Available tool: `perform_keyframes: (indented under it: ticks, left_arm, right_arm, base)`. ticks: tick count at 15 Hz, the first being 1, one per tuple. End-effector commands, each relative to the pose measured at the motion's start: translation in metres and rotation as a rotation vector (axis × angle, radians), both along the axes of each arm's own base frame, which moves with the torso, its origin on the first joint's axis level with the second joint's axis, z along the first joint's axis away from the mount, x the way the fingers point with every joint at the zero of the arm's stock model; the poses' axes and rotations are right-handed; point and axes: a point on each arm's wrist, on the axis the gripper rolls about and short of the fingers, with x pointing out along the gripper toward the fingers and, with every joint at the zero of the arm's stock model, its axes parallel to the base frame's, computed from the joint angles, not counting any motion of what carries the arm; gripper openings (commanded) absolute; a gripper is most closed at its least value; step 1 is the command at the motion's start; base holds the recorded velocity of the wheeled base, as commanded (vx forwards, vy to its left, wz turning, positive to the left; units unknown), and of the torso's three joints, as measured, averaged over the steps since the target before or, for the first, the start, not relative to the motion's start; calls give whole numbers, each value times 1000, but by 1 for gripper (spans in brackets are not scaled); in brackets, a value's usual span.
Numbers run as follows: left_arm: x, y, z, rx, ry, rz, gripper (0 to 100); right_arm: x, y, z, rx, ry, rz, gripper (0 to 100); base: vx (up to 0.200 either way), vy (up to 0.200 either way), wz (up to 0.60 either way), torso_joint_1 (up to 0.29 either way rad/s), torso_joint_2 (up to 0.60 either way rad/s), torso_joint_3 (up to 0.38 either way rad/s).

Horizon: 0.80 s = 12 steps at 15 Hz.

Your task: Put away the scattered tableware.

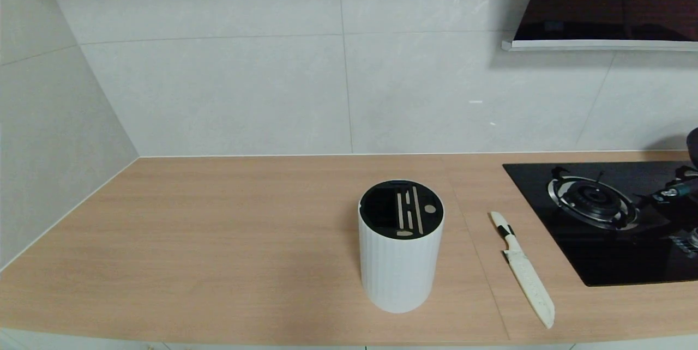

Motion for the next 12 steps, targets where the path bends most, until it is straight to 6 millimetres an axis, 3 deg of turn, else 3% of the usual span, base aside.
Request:
perform_keyframes:
  ticks: [1,3,11,12]
  left_arm:
    - [0,0,0,0,0,1,100]
    - [0,0,0,0,0,1,100]
    - [0,0,0,0,0,1,100]
    - [0,0,0,0,0,1,100]
  right_arm:
    - [0,0,0,0,2,0,100]
    - [0,0,0,0,2,0,100]
    - [0,0,3,-19,-16,-1,100]
    - [-10,0,40,8,-172,19,100]
  base:
    - [0,0,0,159,-378,-193]
    - [0,0,0,151,-317,-154]
    - [0,0,0,3,-7,-3]
    - [0,0,0,0,0,0]
